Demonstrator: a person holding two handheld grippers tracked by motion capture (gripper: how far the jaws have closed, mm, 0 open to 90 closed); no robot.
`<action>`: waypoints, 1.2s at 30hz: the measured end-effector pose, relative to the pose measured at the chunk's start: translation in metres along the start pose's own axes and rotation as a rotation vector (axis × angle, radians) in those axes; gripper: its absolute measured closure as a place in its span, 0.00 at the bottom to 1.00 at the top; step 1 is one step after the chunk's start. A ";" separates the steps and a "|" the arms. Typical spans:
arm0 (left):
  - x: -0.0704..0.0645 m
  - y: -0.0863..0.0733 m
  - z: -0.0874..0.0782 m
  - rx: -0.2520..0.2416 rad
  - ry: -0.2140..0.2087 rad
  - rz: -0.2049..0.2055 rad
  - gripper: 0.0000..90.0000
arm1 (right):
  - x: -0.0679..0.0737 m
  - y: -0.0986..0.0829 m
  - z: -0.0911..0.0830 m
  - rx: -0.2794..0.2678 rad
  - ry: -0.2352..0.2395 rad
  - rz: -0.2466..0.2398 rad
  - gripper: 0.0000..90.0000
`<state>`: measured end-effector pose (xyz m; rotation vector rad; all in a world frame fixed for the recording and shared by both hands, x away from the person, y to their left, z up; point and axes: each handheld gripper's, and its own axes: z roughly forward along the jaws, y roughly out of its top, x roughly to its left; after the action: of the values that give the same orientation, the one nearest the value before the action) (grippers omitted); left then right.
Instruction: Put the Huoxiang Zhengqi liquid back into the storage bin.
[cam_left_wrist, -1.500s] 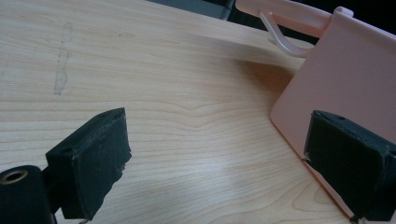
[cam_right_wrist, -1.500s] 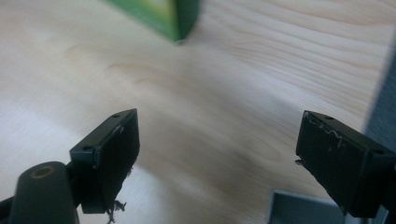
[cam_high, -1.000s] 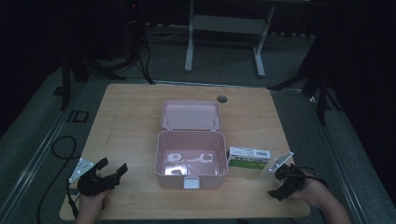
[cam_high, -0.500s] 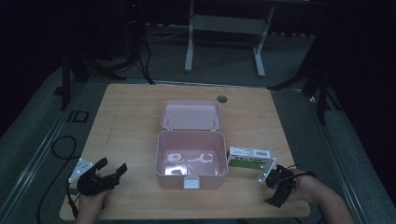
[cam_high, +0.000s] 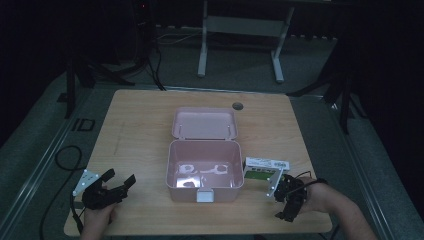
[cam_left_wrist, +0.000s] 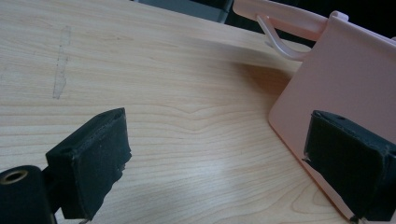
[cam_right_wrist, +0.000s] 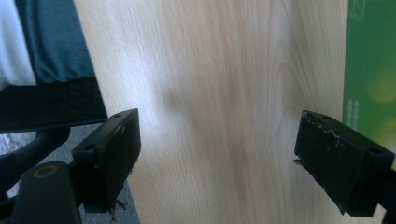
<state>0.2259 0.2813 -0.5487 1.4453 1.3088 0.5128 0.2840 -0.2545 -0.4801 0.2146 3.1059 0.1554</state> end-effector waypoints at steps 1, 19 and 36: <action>0.000 0.000 0.000 -0.001 0.000 0.000 0.08 | 0.000 0.003 -0.001 0.006 0.000 -0.008 0.16; 0.002 0.001 0.000 0.001 0.001 0.004 0.08 | -0.027 0.046 -0.040 0.048 -0.095 -0.098 0.16; 0.003 0.001 0.000 0.001 -0.002 0.004 0.08 | -0.078 0.060 -0.049 0.076 -0.141 -0.088 0.15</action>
<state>0.2272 0.2840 -0.5491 1.4492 1.3048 0.5136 0.3678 -0.2111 -0.4237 0.0865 2.9762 0.0195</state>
